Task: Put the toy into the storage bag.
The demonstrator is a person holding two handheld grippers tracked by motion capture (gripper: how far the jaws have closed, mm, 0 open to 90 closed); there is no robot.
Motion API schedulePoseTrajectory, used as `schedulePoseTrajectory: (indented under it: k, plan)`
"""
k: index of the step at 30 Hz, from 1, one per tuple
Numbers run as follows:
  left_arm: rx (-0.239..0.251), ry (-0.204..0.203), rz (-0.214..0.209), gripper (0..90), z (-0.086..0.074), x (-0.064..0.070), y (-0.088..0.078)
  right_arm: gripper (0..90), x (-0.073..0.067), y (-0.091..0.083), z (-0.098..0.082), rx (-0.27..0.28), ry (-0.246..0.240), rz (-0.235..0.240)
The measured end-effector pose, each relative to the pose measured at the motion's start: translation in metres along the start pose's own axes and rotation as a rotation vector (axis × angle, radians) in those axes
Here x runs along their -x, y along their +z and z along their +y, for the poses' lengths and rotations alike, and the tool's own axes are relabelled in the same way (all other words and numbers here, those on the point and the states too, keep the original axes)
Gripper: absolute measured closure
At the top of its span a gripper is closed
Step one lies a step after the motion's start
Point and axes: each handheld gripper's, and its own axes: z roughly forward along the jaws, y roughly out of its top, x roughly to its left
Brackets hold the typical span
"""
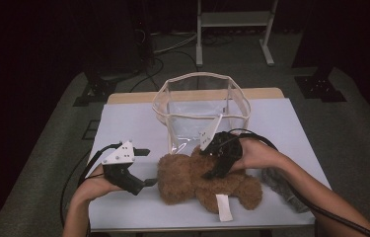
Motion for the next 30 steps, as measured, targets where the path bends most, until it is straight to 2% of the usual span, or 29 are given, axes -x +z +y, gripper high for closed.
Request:
schedulePoseTrajectory:
  k: [15,20,21,22,30]
  plan:
    - [-0.003,-0.007,0.002,7.1,-0.002,-0.002,-0.001,18.0,0.000,0.012,-0.017,0.002,0.017,-0.028]
    - [-0.008,-0.007,0.001,7.1,-0.003,-0.001,-0.001,15.5,0.003,0.017,-0.024,-0.007,0.050,-0.018]
    - [-0.009,-0.007,0.002,7.1,-0.003,-0.002,-0.001,14.4,0.004,0.021,-0.029,-0.008,0.078,-0.010]
    - [-0.007,-0.008,0.002,7.1,-0.003,-0.002,-0.001,14.0,0.004,0.022,-0.030,-0.006,0.082,-0.011]
    - [-0.006,-0.005,0.001,7.1,-0.002,-0.001,0.000,12.2,-0.002,0.026,-0.033,0.008,0.065,-0.022]
